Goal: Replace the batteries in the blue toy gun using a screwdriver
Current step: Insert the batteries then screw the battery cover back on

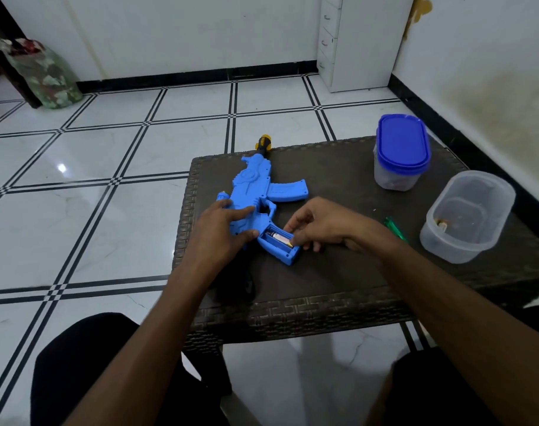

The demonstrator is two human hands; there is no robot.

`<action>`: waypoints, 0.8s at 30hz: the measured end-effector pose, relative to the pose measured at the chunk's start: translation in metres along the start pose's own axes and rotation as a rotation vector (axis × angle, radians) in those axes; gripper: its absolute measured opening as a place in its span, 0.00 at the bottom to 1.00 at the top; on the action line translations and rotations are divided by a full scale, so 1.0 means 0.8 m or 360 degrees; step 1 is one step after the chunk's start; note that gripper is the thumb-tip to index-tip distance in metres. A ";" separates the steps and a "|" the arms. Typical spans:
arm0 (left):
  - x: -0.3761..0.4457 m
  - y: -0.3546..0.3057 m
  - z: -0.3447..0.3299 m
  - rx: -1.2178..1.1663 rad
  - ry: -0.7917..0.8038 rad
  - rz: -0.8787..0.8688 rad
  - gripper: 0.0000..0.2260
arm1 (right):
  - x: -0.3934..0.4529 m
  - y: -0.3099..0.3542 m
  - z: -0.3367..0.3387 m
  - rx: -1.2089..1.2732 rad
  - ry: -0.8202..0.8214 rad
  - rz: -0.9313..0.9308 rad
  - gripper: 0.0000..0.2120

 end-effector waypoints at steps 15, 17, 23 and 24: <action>-0.004 0.000 -0.003 -0.0046 -0.0002 0.0009 0.26 | -0.049 0.006 0.061 -0.0258 -0.0443 0.0081 0.05; -0.007 -0.012 0.000 -0.0037 -0.0097 -0.0064 0.24 | -0.073 -0.002 0.092 -0.0248 -0.0572 0.0123 0.04; -0.011 -0.101 -0.029 -0.0390 -0.0173 -0.0320 0.12 | -0.147 -0.085 0.192 -0.0385 -0.0870 -0.0078 0.04; -0.011 -0.119 -0.044 -0.0448 -0.0132 -0.0322 0.11 | -0.156 -0.106 0.207 -0.0439 -0.0863 -0.0162 0.04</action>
Point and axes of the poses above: each hand's wrist, its own x-axis towards the middle knuckle, its own z-axis out of the back of the hand, y = z × x, the point moved 10 cm from there along x, towards the middle knuckle, and after that the axes turned 11 degrees about -x, right-handed, at the moved point
